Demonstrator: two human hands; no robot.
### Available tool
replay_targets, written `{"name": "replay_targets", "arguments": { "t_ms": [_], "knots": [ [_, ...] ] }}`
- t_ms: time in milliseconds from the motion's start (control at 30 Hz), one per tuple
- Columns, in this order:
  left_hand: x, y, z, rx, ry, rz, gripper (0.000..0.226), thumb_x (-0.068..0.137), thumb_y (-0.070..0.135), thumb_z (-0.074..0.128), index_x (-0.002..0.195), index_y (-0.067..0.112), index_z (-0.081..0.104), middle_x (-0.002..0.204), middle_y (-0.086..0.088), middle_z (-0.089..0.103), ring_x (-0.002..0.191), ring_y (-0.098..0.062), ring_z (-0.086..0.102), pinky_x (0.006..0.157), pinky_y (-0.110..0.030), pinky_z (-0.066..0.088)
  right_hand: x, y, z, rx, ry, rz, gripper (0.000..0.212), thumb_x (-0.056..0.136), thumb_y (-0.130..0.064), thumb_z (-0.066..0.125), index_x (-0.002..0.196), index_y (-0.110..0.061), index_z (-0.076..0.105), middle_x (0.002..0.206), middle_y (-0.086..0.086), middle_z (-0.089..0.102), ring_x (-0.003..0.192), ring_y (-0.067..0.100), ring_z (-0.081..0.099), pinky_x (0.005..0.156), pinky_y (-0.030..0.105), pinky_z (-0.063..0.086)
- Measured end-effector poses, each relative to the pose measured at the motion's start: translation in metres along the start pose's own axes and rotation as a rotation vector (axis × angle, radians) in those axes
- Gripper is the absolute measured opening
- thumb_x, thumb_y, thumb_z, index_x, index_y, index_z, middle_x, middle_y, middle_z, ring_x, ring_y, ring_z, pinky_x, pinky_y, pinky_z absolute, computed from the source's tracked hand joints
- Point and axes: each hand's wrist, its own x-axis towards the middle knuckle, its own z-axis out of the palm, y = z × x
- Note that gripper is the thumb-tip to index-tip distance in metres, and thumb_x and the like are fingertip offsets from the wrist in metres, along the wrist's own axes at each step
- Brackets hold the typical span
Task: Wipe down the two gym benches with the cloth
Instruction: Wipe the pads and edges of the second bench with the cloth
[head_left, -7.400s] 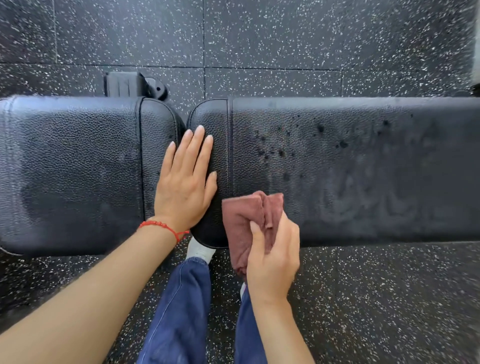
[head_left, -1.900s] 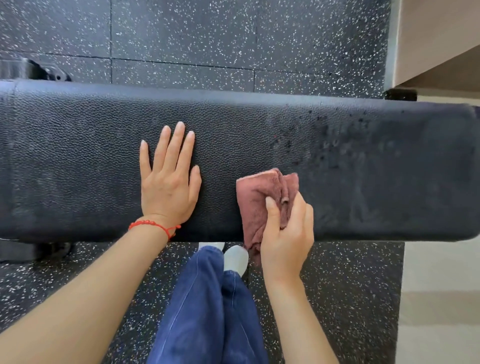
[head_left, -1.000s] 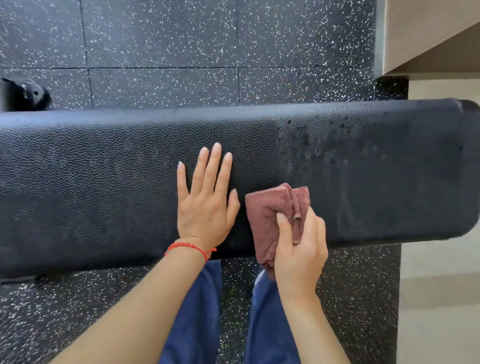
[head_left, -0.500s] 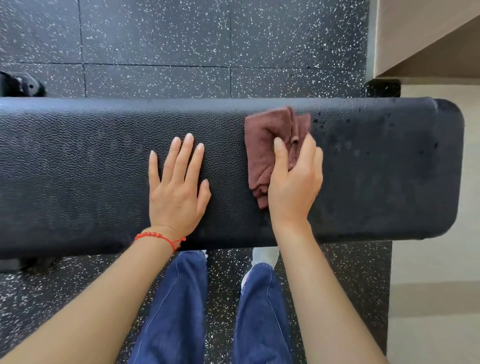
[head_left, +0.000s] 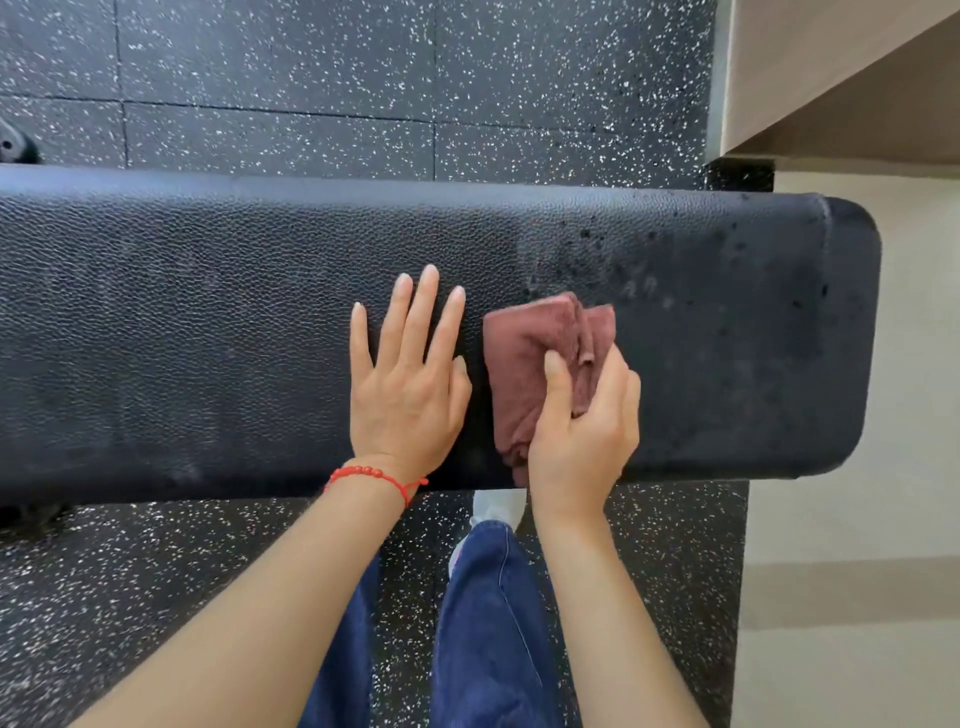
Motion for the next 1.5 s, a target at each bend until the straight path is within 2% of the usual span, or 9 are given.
{"name": "replay_targets", "arguments": {
  "t_ms": [100,233,400,533,667,900,1133,1400,1500],
  "knots": [
    [0.000,0.002,-0.001,-0.010,-0.002,0.004,0.052,0.091,0.023,0.039,0.142,0.011,0.038,0.150,-0.013,0.030,0.139,-0.027,0.023,0.112,-0.053,0.013,0.054,-0.010,0.015,-0.004,0.079,-0.069,0.048,0.087,-0.035,0.052,0.113,0.005,0.057,0.093,0.017,0.059,0.090,0.031,0.058,0.073,0.017,0.032],
    [0.000,0.001,-0.001,-0.004,0.004,-0.003,0.052,0.091,0.024,0.038,0.141,0.011,0.038,0.149,-0.013,0.031,0.139,-0.027,0.023,0.112,-0.053,0.013,0.099,-0.014,0.031,-0.041,0.105,-0.146,0.054,0.086,-0.040,0.048,0.111,0.006,0.057,0.090,0.021,0.058,0.087,0.034,0.058,0.069,0.026,0.033],
    [0.000,0.002,-0.001,0.012,0.003,-0.004,0.052,0.091,0.024,0.037,0.141,0.012,0.038,0.150,-0.012,0.030,0.139,-0.027,0.022,0.112,-0.052,0.012,0.072,-0.001,0.015,-0.045,0.037,-0.126,0.050,0.088,-0.035,0.052,0.115,0.007,0.054,0.091,0.019,0.057,0.085,0.033,0.057,0.071,0.025,0.036],
    [0.001,0.001,0.000,0.022,0.011,0.002,0.052,0.091,0.023,0.038,0.141,0.010,0.038,0.149,-0.014,0.030,0.138,-0.029,0.022,0.111,-0.053,0.011,0.020,0.025,-0.019,-0.075,-0.050,-0.072,0.049,0.089,-0.040,0.051,0.113,0.003,0.054,0.090,0.012,0.056,0.084,0.022,0.054,0.074,0.021,0.041],
    [0.002,0.006,0.000,0.007,0.051,-0.027,0.051,0.089,0.020,0.041,0.138,0.008,0.041,0.147,-0.016,0.034,0.137,-0.030,0.024,0.110,-0.056,0.013,-0.011,0.046,-0.039,-0.090,-0.100,-0.072,0.045,0.091,-0.039,0.049,0.112,0.001,0.055,0.089,0.008,0.054,0.083,0.019,0.052,0.075,0.029,0.046],
    [0.006,0.057,0.003,-0.060,0.088,-0.054,0.052,0.088,0.018,0.044,0.138,0.006,0.040,0.148,-0.017,0.031,0.138,-0.029,0.023,0.110,-0.057,0.010,0.017,0.040,-0.032,-0.065,-0.057,-0.134,0.052,0.092,-0.045,0.044,0.114,0.000,0.057,0.089,0.011,0.059,0.084,0.019,0.053,0.076,0.027,0.044],
    [0.003,0.062,0.016,0.023,0.032,-0.091,0.055,0.091,0.028,0.040,0.141,0.006,0.036,0.149,-0.017,0.029,0.139,-0.031,0.023,0.111,-0.055,0.010,0.102,0.025,-0.012,-0.062,0.067,-0.119,0.051,0.087,-0.042,0.050,0.113,0.002,0.058,0.089,0.019,0.059,0.085,0.034,0.058,0.071,0.031,0.038],
    [0.002,0.061,0.018,0.004,0.076,-0.086,0.054,0.091,0.028,0.041,0.140,0.006,0.038,0.149,-0.016,0.031,0.138,-0.030,0.025,0.111,-0.056,0.012,0.094,0.042,-0.030,-0.057,-0.023,-0.140,0.047,0.090,-0.035,0.054,0.115,0.005,0.054,0.095,0.019,0.059,0.089,0.032,0.056,0.069,0.021,0.031],
    [0.002,0.061,0.018,-0.007,0.079,-0.093,0.053,0.092,0.028,0.041,0.140,0.006,0.038,0.149,-0.016,0.031,0.138,-0.030,0.025,0.111,-0.056,0.013,0.054,0.063,-0.062,-0.067,-0.097,-0.059,0.051,0.088,-0.041,0.048,0.115,0.002,0.054,0.098,0.011,0.058,0.091,0.015,0.051,0.075,0.009,0.032]
  ]
}}
